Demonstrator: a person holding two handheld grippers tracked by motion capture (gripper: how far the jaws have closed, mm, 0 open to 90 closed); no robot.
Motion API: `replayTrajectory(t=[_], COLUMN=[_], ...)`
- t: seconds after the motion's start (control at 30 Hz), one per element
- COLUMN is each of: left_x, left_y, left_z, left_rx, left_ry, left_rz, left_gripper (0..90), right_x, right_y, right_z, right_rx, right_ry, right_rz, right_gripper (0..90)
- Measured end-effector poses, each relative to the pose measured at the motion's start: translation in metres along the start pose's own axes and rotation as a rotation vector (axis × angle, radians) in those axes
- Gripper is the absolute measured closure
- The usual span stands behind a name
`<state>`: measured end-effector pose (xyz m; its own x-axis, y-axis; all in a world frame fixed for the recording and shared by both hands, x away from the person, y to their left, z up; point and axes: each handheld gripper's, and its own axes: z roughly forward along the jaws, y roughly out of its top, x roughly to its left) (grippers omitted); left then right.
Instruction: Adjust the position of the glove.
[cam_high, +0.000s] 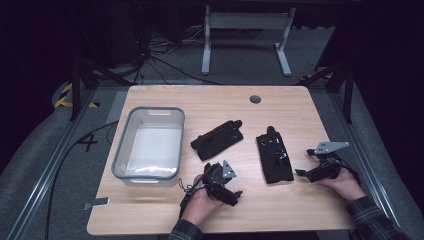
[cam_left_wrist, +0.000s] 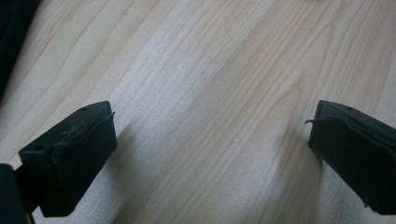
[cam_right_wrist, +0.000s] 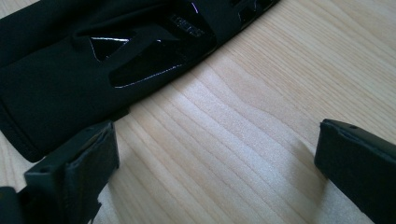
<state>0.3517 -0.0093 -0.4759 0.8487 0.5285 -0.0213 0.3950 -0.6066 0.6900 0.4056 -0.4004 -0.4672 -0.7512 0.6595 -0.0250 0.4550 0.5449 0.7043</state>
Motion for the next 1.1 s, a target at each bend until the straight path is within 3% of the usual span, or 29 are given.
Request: replayTrajectory(t=[0.27,0.37,0.43,0.6,0.77,1.1], left_x=[0.0,0.0,0.0,0.0,0.0,0.001], left_y=[0.0,0.0,0.0,0.0,0.0,0.001], left_z=[0.0,0.0,0.0,0.0,0.0,0.001], left_rx=[-0.001,0.0,-0.001,-0.002,-0.002,-0.002], left_ry=[0.0,-0.001,-0.001,-0.001,0.0,-0.002], left_rz=[-0.001,0.0,0.001,0.002,0.002,0.002], left_gripper=[1.2,1.1,1.1,1.0,1.0,1.1], right_x=[0.0,0.0,-0.001,0.0,0.006,0.003], right_y=[0.0,0.004,0.006,0.011,0.028,0.05], right_z=[-0.001,-0.006,-0.01,-0.013,-0.014,-0.005], right_rx=[-0.004,0.014,0.001,-0.015,-0.052,-0.072], right_ry=[-0.01,-0.011,-0.01,0.049,0.07,0.143], right_rz=[0.015,-0.008,0.005,0.037,-0.011,0.007], right_gripper=[4.8,16.8,18.7,28.5,47.9,78.8])
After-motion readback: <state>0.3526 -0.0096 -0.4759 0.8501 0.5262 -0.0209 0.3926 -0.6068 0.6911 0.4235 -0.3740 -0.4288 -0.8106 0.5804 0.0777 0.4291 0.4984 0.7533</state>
